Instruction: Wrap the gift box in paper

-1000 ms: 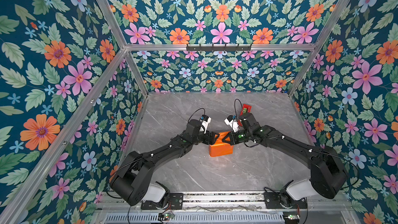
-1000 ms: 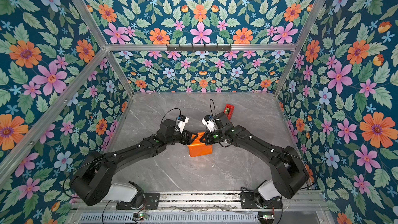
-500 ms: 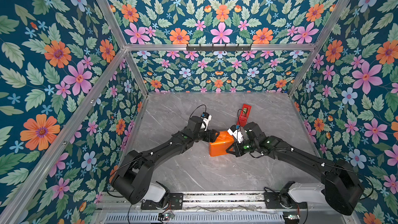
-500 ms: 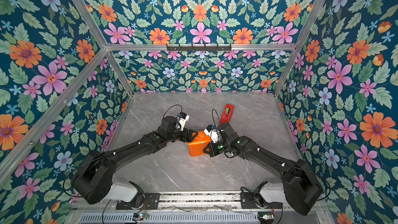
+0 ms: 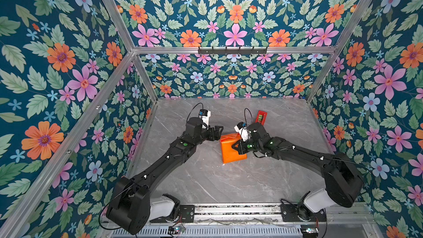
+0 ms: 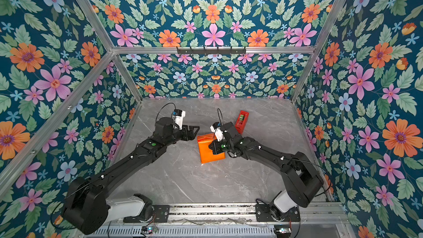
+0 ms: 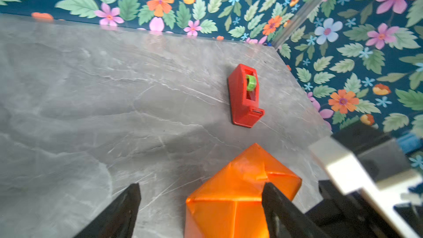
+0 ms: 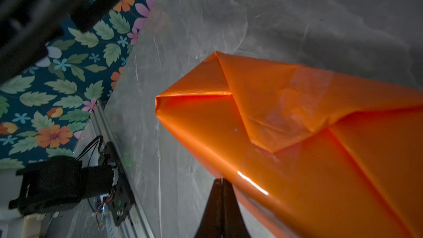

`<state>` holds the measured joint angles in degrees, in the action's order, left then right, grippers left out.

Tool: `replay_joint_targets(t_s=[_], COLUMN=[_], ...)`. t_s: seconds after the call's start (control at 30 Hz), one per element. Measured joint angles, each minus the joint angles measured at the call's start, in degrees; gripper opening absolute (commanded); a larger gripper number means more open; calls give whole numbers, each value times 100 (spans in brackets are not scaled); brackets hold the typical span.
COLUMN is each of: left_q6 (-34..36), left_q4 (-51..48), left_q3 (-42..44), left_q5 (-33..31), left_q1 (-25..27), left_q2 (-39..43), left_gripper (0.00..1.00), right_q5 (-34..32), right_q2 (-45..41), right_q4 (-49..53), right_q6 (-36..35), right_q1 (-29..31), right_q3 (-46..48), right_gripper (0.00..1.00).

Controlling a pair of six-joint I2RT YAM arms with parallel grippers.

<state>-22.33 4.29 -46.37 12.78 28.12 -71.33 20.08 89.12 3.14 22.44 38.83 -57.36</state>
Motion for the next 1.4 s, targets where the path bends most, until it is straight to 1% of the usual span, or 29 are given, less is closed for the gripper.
replay_joint_targets(t_s=[0.1,0.2,0.23,0.27,0.37,0.4,0.47,0.5,0.53,0.6,0.67,0.73,0.8,0.9,1.0,1.07,1.13,1.23,1.3,1.33,1.37,1.4], left_q6=[-9,-22,-17,-15,120,179,323,404,501,837,1187,1482,1690,1985,2129,2135,2133,2138,2166,2188,2218,2225], left_q4=[-4,15,44,76,234,321,566,699,837,1283,1766,2262,2693,3331,4048,4275,4846,5342,6037,6063,5895,6008], left_q3=[240,474,590,691,1088,1235,1528,1681,1801,2120,2393,2603,2734,2889,3045,3034,3034,2990,3051,3064,3051,3021], left_q5=[-157,-581,-804,-986,-1753,-2068,-2664,-2999,-3281,-3901,-4376,-4631,-4688,-4450,-3941,-3648,-3226,-2765,-2450,-2280,-2197,-2168], left_q1=[-125,-186,-192,-201,-221,-232,-262,-291,-310,-389,-518,-758,-1036,-1397,-1786,-2026,-2240,-2446,-2566,-2601,-2629,-2643], left_q2=[310,704,876,1005,1440,1558,1711,1766,1792,1788,1657,1307,835,63,-597,-807,-1008,-1316,-1840,-2022,-2033,-2057], left_gripper=[86,87,88,89,98,100,100,100,100,100,100,100,100,100,100,100,100,100,100,100,100,100], right_q5=[-114,-356,-562,-848,-2240,-2726,-3589,-4011,-4286,-4715,-4885,-5007,-5021,-4868,-4444,-4146,-3862,-3195,-2852,-2726,-2610,-2455], right_q2=[11,-350,-520,-682,-1147,-1270,-1467,-1539,-1582,-1659,-1665,-1650,-1602,-1497,-1416,-1408,-1397,-1152,-855,-804,-772,-730], right_q4=[24,254,372,496,890,955,920,870,798,629,457,184,-216,-1027,-1899,-2267,-2782,-3633,-4140,-4216,-4328,-4496], right_q6=[15,-15,-74,-155,-490,-619,-846,-966,-1054,-1180,-1097,-1027,-1043,-1270,-1453,-1510,-1628,-1766,-1751,-1740,-1738,-1738], right_q1=[-192,-273,-299,-321,-372,-411,-590,-763,-935,-1436,-1958,-2422,-2664,-2846,-3091,-3296,-3438,-3788,-4085,-4166,-4190,-4192], right_q3=[-212,-160,-125,-98,2,87,365,546,702,1064,1327,1626,2000,2671,3154,3268,3375,3589,3770,3862,3906,3923], right_gripper=[10,21,28,34,51,59,85,94,99,99,99,99,99,99,99,99,99,99,99,99,99,99])
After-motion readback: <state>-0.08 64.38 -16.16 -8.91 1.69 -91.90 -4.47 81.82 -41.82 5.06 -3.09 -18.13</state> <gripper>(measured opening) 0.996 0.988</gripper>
